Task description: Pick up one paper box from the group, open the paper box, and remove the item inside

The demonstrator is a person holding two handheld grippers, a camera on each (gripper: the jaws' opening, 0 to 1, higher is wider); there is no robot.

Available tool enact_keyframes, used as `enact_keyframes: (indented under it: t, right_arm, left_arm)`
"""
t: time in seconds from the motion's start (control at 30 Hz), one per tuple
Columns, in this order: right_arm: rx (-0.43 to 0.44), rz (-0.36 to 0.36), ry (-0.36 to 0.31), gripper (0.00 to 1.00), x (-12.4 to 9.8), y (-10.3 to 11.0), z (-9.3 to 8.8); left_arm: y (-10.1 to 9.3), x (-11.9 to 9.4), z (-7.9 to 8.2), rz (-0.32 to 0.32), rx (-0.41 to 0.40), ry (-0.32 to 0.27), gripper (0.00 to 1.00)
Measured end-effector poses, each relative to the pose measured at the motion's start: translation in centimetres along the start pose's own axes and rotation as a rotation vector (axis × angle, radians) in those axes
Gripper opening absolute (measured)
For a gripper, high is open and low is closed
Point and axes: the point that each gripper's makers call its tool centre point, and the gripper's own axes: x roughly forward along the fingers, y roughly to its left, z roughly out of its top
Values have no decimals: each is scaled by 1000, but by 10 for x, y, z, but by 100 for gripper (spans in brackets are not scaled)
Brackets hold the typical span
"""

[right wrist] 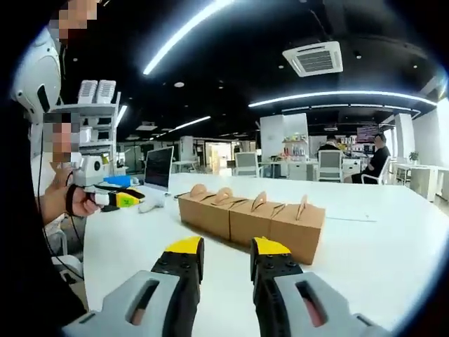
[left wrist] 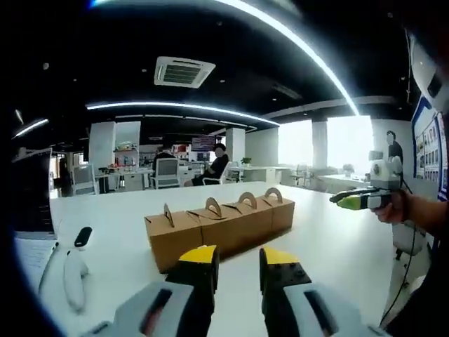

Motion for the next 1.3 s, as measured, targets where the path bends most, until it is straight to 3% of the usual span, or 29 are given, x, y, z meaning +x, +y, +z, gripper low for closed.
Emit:
enact_keyframes:
  t: [0.37, 0.6, 1.0, 1.3]
  right_arm:
    - [-7, -4, 8, 27, -7, 0, -3]
    - [7, -12, 18, 27, -9, 2, -10]
    - [-42, 1, -18, 27, -3, 14, -1]
    - [-6, 48, 3, 26, 7, 29, -17]
  left_arm:
    - [-9, -4, 1, -2, 3, -10, 25]
    - [-9, -9, -11, 10, -23, 12, 25]
    - [-5, -12, 3, 30, 12, -15, 25]
    - [-4, -8, -3, 37, -3, -10, 25]
